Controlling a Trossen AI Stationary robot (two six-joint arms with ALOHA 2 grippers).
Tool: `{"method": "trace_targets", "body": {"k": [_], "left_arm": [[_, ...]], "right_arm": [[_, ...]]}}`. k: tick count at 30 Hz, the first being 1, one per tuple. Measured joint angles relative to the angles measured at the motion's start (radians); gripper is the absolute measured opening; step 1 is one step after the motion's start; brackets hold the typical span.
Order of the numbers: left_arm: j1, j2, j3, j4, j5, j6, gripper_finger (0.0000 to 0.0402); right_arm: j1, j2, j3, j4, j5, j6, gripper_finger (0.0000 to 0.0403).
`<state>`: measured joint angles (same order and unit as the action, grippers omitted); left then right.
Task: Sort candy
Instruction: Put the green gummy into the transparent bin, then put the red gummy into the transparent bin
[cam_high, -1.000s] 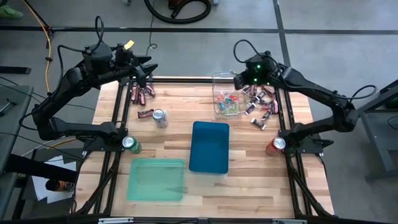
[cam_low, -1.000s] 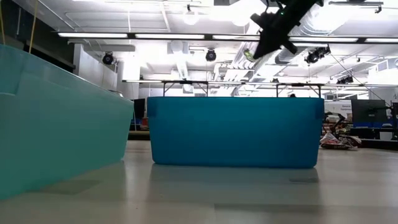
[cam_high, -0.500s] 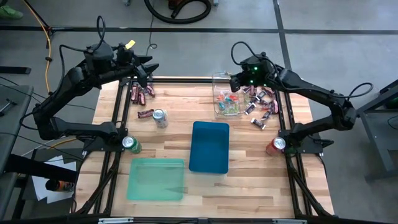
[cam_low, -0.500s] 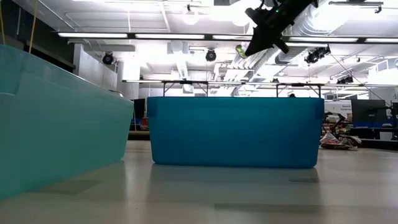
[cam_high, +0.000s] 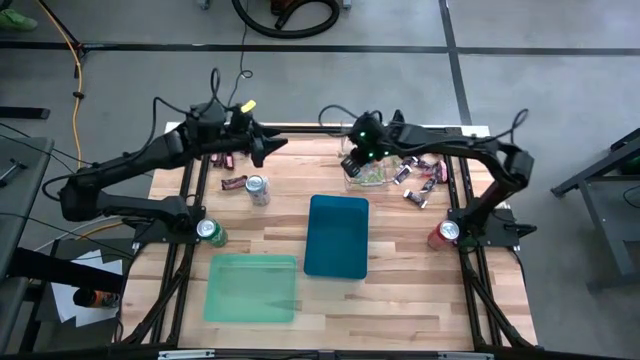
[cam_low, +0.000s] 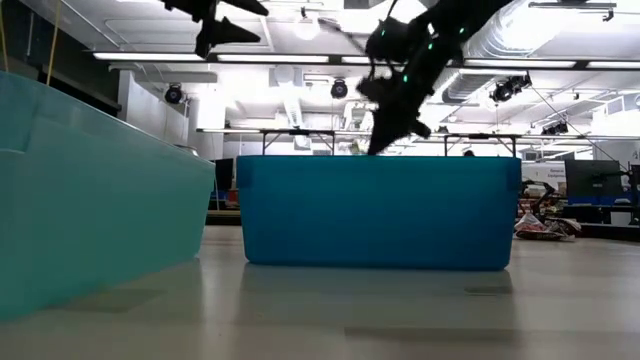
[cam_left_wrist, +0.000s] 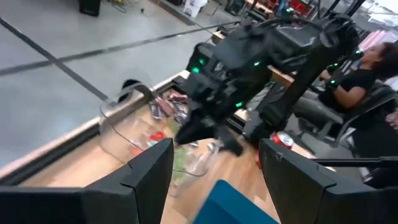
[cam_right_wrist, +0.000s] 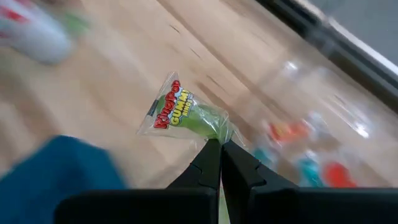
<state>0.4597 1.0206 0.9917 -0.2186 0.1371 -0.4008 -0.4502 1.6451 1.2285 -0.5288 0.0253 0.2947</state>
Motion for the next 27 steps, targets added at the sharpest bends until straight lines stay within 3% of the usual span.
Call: {"method": "trace_targets", "body": {"k": [8,15,27], "left_arm": [[-0.023,-0.005,-0.001,0.014,-0.001,-0.01,0.0225],[-0.022,-0.006,-0.001,0.017,-0.035,0.002,0.0225],[-0.022,-0.006,-0.001,0.016,-0.053,0.006,0.0225]], "right_arm": [[-0.061,0.007,-0.001,-0.146,0.144,0.019,0.0],[-0.096,0.003,-0.001,-0.19,0.029,0.063,0.0014],[-0.093,-0.066,0.0,-0.24,-0.09,0.04,0.0191]]}}
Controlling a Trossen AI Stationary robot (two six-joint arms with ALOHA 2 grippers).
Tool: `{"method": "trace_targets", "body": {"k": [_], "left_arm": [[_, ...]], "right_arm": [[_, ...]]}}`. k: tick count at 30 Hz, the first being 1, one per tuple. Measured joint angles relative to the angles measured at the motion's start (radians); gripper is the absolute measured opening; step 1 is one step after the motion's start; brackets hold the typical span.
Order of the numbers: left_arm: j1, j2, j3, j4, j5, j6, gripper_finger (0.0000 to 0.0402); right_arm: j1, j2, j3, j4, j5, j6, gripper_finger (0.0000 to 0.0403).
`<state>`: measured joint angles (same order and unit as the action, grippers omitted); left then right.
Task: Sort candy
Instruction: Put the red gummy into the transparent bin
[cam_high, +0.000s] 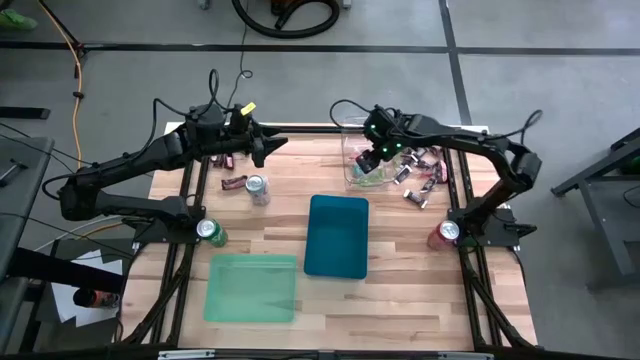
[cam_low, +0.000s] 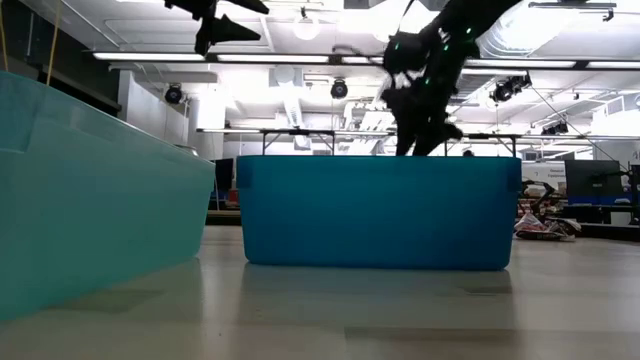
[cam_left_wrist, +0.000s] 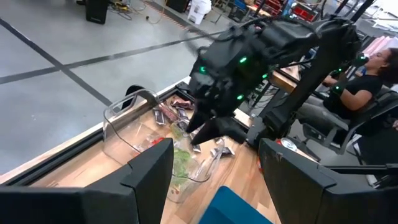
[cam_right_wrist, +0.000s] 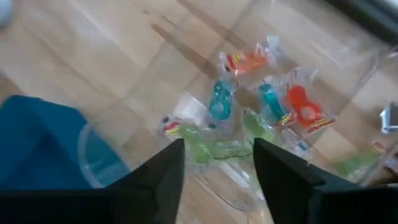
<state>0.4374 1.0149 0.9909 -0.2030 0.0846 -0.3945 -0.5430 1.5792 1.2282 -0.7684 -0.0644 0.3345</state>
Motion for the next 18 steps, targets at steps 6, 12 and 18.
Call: {"method": "trace_targets", "body": {"k": [6,12,18], "left_arm": [[0.0,0.0,0.0,0.0,-0.009,0.012,0.0225],[0.0,0.0,0.0,0.0,-0.01,0.012,0.0225],[0.0,0.0,-0.001,0.0,-0.01,0.006,0.0225]], "right_arm": [[0.0,-0.174,0.0,0.002,0.041,-0.02,0.0225],[0.0,-0.342,0.001,0.008,0.093,-0.003,0.0227],[-0.001,-0.413,0.001,-0.072,0.194,0.115,0.0227]]}}
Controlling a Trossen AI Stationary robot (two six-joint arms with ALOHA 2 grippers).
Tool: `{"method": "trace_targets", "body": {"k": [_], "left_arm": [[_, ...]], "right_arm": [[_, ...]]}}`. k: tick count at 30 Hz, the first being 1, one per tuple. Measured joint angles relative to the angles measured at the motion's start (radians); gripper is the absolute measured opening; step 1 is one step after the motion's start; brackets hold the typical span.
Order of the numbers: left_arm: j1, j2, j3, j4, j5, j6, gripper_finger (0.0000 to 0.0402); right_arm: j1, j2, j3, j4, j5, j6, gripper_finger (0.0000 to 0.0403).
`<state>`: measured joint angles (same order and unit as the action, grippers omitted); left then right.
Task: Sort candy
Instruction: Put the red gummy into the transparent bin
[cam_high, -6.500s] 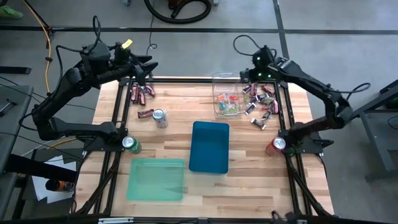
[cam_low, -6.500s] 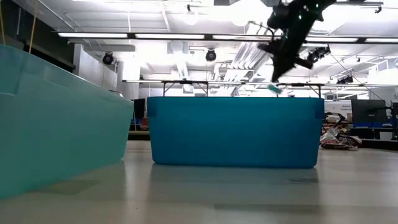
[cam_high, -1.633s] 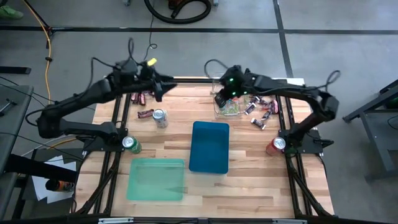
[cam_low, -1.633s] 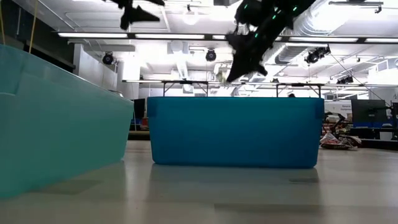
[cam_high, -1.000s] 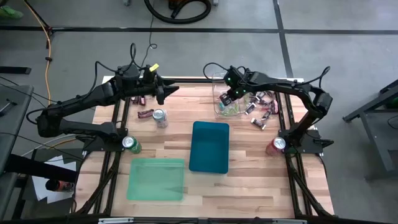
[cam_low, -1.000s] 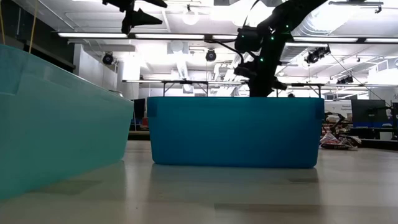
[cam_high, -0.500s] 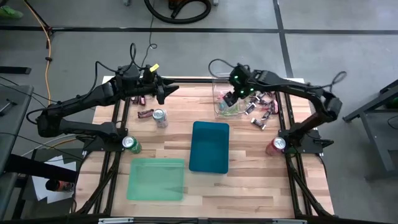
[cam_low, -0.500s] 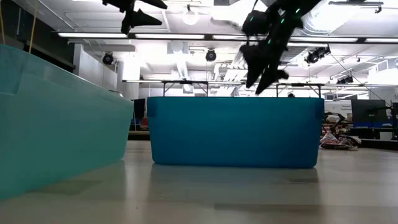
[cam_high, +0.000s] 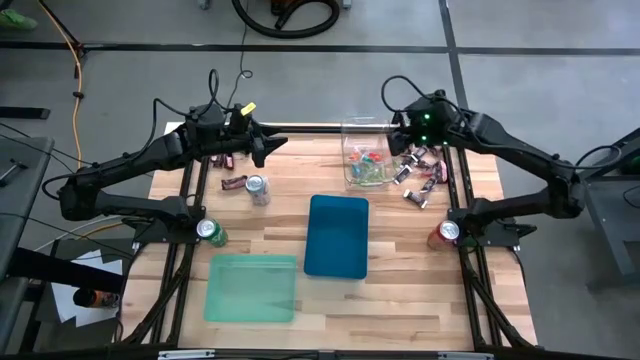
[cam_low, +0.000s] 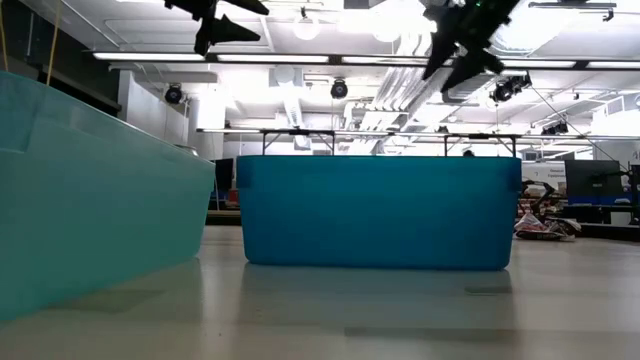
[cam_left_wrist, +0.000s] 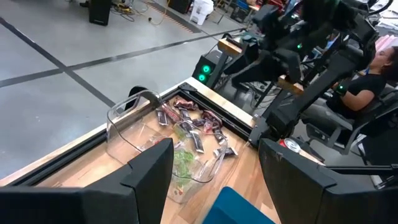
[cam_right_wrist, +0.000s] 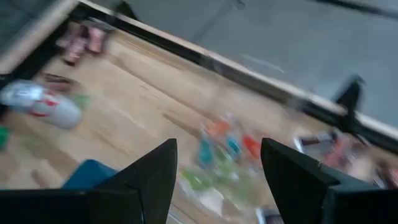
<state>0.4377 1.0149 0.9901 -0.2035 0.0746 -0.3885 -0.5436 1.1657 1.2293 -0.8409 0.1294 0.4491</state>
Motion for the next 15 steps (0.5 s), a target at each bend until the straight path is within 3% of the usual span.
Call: {"method": "trace_targets", "body": {"k": [8,15], "left_arm": [[0.0,0.0,0.0,-0.001,0.0,-0.001,0.0225],[0.0,0.0,0.0,-0.027,0.0,-0.002,0.0225]], "right_arm": [[-0.008,0.04,-0.007,-0.258,0.127,0.166,0.0227],[-0.084,0.038,-0.223,-0.288,0.144,0.407,0.0227]]}}
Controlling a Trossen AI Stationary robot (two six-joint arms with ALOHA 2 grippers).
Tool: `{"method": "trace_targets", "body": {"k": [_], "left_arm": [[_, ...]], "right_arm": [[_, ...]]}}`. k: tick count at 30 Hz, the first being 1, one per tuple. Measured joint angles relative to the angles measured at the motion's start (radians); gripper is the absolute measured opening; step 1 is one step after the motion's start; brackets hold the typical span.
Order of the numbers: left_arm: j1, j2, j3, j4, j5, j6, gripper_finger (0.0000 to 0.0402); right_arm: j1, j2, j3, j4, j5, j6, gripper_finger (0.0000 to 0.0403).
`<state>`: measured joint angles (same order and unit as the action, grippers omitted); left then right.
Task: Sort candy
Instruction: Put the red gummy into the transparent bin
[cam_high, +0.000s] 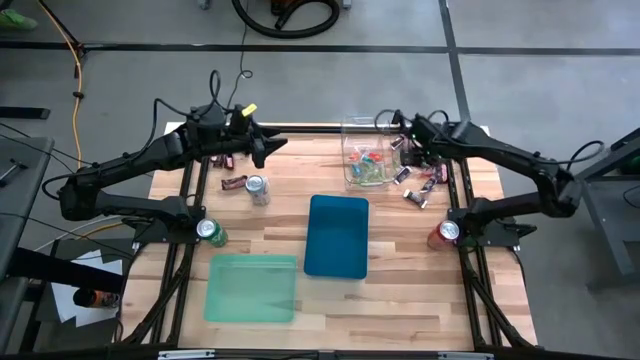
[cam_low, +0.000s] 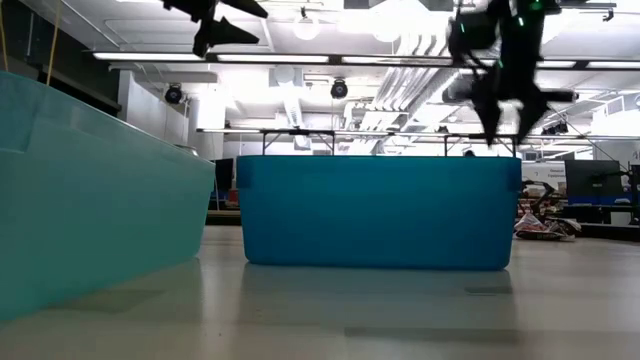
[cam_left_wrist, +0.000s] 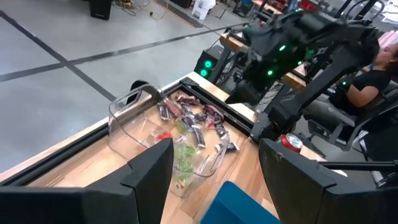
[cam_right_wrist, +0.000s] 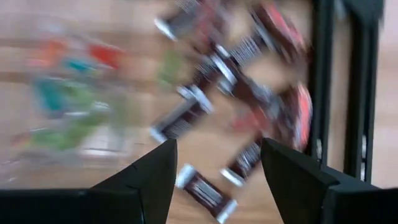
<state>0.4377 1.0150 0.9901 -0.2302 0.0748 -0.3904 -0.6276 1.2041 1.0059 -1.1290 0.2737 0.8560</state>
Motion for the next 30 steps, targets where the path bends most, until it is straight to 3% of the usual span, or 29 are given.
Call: {"method": "trace_targets", "body": {"k": [6,19,25,30], "left_arm": [[0.0,0.0,0.0,-0.034,0.0,0.0,0.0225],[0.0,0.0,0.0,-0.036,0.0,-0.001,0.0225],[0.0,0.0,0.0,-0.037,0.001,0.0,0.0225],[0.0,0.0,0.0,-0.042,0.001,0.0,0.0225]], "right_arm": [[-0.086,-0.001,-0.163,0.064,-0.049,0.204,0.0227],[-0.159,0.014,-0.31,0.256,-0.071,0.509,0.0227],[-0.171,0.085,-0.335,0.375,-0.071,0.554,0.0224],[-0.192,0.179,-0.335,0.39,-0.049,0.559,0.019]]}}
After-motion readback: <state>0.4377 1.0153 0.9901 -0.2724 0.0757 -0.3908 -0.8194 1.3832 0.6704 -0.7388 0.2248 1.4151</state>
